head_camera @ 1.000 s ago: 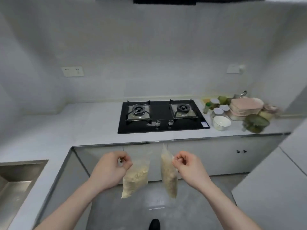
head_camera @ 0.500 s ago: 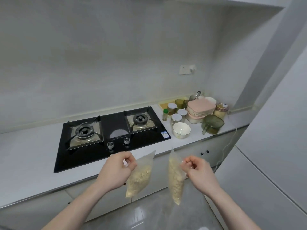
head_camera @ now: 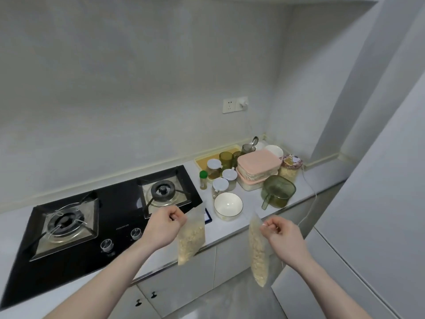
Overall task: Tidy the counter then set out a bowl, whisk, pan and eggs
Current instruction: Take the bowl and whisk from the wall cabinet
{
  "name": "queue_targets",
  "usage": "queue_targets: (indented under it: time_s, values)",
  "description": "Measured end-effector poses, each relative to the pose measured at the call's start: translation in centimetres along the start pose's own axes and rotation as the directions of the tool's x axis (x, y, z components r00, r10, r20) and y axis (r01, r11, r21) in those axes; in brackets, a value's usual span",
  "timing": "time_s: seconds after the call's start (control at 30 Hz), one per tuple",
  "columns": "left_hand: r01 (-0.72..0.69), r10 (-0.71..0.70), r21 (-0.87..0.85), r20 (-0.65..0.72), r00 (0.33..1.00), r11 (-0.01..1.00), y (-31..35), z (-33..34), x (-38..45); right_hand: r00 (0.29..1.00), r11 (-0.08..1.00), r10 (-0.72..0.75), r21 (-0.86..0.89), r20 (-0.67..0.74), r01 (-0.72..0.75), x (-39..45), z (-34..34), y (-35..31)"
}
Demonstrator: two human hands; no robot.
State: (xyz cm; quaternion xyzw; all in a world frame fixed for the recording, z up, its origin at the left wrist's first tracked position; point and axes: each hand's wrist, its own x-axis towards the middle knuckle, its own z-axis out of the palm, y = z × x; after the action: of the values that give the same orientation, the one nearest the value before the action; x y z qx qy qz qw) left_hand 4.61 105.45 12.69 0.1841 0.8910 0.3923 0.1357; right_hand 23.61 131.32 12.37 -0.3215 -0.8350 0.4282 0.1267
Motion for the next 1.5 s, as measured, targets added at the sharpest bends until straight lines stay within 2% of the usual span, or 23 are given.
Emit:
queue_targets:
  time_s: [0.27,0.57,0.8,1.13,1.3,1.5]
  values:
    - [0.147,-0.149,-0.026,-0.082,0.985,0.989,2.6,5.8,9.0,0.993,0.998,-0.055,-0.023,0.102,0.058,12.5,-3.7,3.0]
    - [0.277,-0.276,-0.012,-0.148,0.950,0.961,3.4,8.2,17.0,0.988,0.998,-0.027,-0.059,0.155,0.037,23.0,-2.2,4.1]
    - [0.302,-0.301,-0.021,-0.168,0.939,0.953,2.5,9.8,22.6,0.980,0.996,0.008,-0.093,0.198,0.010,28.6,1.0,4.4]
    - [0.274,-0.270,0.002,-0.164,0.949,0.962,1.2,11.7,27.6,0.975,0.975,-0.080,-0.188,0.207,0.120,34.5,5.3,5.0]
    - [0.265,-0.261,0.011,-0.131,0.956,0.964,0.7,13.4,28.3,0.982,0.951,-0.008,-0.303,0.190,0.066,35.7,6.1,7.4]
    - [0.252,-0.246,0.071,-0.077,0.966,0.965,1.2,13.1,29.2,0.991,0.955,0.061,-0.294,0.119,-0.023,36.7,5.2,8.2]
